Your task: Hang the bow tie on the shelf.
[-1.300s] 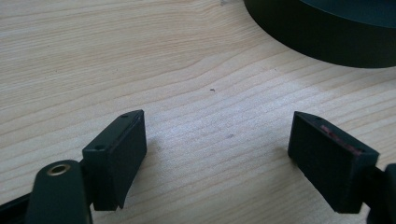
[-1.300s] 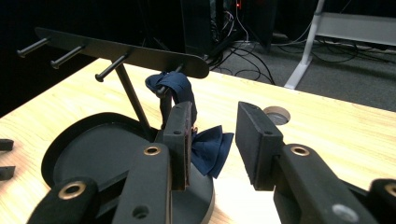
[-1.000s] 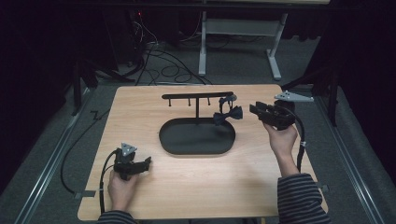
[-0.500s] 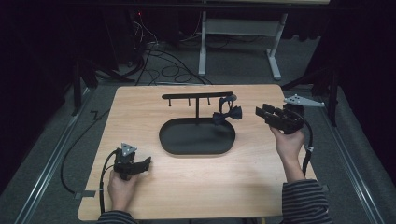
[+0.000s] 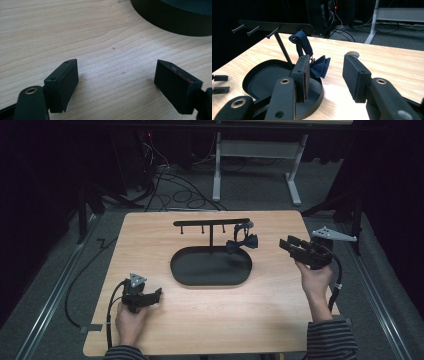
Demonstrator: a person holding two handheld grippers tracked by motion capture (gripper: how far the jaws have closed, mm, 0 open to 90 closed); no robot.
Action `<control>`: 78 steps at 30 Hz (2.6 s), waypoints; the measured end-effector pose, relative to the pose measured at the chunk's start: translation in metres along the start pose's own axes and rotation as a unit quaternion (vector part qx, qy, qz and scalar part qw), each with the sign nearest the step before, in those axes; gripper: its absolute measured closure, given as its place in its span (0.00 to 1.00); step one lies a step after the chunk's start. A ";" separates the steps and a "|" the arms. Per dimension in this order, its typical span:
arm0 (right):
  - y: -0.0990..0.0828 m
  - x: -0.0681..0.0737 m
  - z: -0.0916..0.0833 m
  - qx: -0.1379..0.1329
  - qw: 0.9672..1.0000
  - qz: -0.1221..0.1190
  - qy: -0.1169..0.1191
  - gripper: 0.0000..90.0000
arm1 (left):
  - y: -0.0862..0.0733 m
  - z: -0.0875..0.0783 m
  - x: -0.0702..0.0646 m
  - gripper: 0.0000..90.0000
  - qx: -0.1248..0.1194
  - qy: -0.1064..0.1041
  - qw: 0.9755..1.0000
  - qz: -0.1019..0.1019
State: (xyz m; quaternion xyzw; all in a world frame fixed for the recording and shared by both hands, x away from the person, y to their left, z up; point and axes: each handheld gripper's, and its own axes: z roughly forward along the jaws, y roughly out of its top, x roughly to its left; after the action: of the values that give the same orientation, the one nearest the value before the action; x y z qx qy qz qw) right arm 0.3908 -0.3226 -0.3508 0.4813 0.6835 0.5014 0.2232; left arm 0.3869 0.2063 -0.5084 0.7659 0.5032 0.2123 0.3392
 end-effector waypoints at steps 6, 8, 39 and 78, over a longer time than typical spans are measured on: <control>-0.005 -0.002 -0.007 -0.001 1.000 0.004 -0.004 0.65 | 0.000 0.000 0.000 0.22 0.000 0.000 1.000 0.001; -0.007 -0.003 -0.009 -0.001 1.000 0.004 -0.006 0.65 | 0.000 0.000 0.000 0.22 0.000 0.000 1.000 0.001; -0.039 -0.006 -0.043 -0.009 1.000 0.019 -0.023 0.61 | 0.000 0.000 0.000 0.22 0.000 0.000 1.000 0.000; -0.072 0.009 -0.051 -0.007 0.999 0.017 -0.030 0.55 | 0.000 0.000 0.000 0.22 0.000 -0.002 1.000 0.000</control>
State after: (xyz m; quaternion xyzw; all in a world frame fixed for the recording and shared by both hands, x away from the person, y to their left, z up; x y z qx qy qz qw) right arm 0.3155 -0.3408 -0.3934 0.5060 0.6644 0.4958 0.2381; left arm 0.3870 0.2067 -0.5083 0.7664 0.5025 0.2110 0.3399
